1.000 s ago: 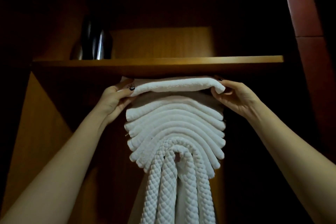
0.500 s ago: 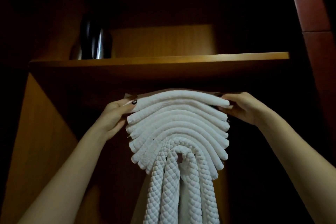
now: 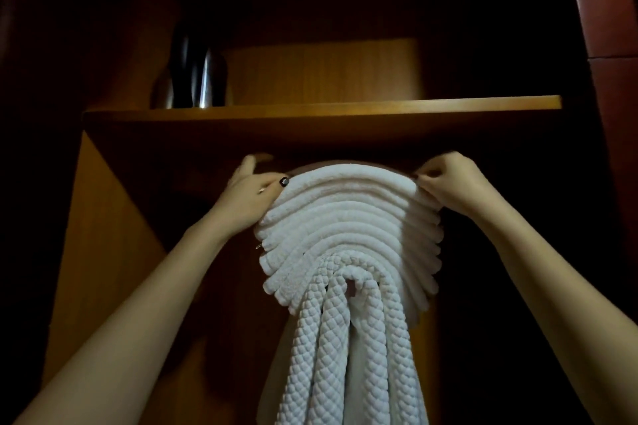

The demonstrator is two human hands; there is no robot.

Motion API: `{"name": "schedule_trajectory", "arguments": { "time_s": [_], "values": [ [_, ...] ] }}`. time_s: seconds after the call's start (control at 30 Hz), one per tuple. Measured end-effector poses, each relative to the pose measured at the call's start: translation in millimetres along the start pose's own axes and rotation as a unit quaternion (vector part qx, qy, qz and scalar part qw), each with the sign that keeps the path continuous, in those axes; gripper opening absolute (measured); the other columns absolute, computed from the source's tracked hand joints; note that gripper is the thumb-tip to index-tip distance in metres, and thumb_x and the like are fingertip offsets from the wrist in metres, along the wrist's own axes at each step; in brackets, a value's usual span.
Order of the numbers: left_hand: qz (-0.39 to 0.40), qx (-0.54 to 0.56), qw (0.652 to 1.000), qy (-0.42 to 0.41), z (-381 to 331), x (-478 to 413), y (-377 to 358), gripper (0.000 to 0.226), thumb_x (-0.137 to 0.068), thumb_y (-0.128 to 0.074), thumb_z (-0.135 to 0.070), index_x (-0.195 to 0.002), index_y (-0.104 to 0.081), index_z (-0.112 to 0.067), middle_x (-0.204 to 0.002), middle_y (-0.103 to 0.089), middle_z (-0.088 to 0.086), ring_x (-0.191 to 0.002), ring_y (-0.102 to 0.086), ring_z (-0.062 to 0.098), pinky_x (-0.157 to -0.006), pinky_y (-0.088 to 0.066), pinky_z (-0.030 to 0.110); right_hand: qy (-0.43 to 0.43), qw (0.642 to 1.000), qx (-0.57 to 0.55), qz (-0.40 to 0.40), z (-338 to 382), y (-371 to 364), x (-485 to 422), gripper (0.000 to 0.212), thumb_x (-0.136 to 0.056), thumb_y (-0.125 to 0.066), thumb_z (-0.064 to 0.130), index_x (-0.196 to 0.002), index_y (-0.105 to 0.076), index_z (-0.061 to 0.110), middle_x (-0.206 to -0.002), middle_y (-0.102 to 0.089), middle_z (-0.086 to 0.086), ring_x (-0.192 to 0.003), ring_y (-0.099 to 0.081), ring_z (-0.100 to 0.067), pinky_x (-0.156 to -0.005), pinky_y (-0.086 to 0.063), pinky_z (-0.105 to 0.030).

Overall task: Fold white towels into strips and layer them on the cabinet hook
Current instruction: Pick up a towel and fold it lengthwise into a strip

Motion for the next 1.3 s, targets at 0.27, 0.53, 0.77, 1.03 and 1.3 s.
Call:
{"name": "schedule_trajectory", "arguments": {
  "time_s": [0.27,0.53,0.77,1.03,1.3],
  "values": [
    [0.06,-0.025,0.992,-0.108,-45.9,-14.6,-23.7,0.032,-0.101,-0.043,-0.043,-0.126,-0.059,-0.032,-0.117,-0.066,-0.009,-0.106,-0.06,0.014,-0.09,-0.049,0.041,0.177,0.979,-0.002,0.105,58.2,-59.2,-2.7,0.037,-0.097,-0.055,0.042,-0.128,-0.057,0.021,-0.116,-0.067,0.0,-0.106,-0.063,-0.019,-0.087,-0.052,-0.038],
    [0.014,-0.094,0.994,-0.05,-42.5,-36.7,-26.8,0.037,-0.101,-0.037,-0.048,-0.074,-0.05,-0.027,-0.075,-0.057,-0.008,-0.071,-0.056,0.015,-0.057,-0.032,0.031,0.122,0.984,-0.054,0.122,32.2,-64.3,-37.6,0.038,-0.096,-0.053,0.049,-0.124,-0.064,0.026,-0.103,-0.061,0.017,-0.092,-0.055,-0.001,-0.07,-0.038,-0.012],
    [0.052,0.022,0.998,-0.013,-24.2,-34.8,-42.4,0.038,-0.095,-0.041,-0.058,-0.079,-0.058,-0.028,-0.083,-0.065,-0.006,-0.078,-0.06,0.018,-0.072,-0.044,0.036,0.066,0.989,-0.088,0.099,16.4,-67.7,-31.0,0.034,-0.089,-0.057,0.058,-0.091,-0.069,0.026,-0.075,-0.064,0.015,-0.07,-0.058,0.0,-0.059,-0.04,-0.02],
    [0.05,-0.032,0.993,-0.099,-39.5,-11.9,-42.2,0.03,-0.097,-0.033,-0.06,-0.123,-0.047,-0.052,-0.114,-0.06,-0.022,-0.107,-0.057,0.015,-0.089,-0.043,0.04,0.056,0.997,-0.026,0.041,-3.4,-50.0,15.5,0.049,-0.095,-0.043,0.061,-0.089,-0.069,0.02,-0.075,-0.069,0.003,-0.069,-0.062,-0.017,-0.062,-0.046,-0.035],
    [0.047,-0.011,0.997,-0.066,-32.5,5.2,-49.3,0.043,-0.085,-0.026,-0.07,-0.126,-0.035,-0.06,-0.134,-0.055,-0.02,-0.119,-0.055,0.023,-0.098,-0.042,0.049,0.063,0.997,0.001,0.053,0.4,-56.2,26.3,0.037,-0.098,-0.042,0.055,-0.095,-0.059,0.022,-0.079,-0.064,0.006,-0.08,-0.059,-0.017,-0.061,-0.037,-0.032]
  ]
}}
Point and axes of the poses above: each hand's wrist, its own x-axis away from the middle knuckle, its own y-axis out of the back of the hand, z = x × y, the point moved 9 cm from there along -x, towards the middle knuckle
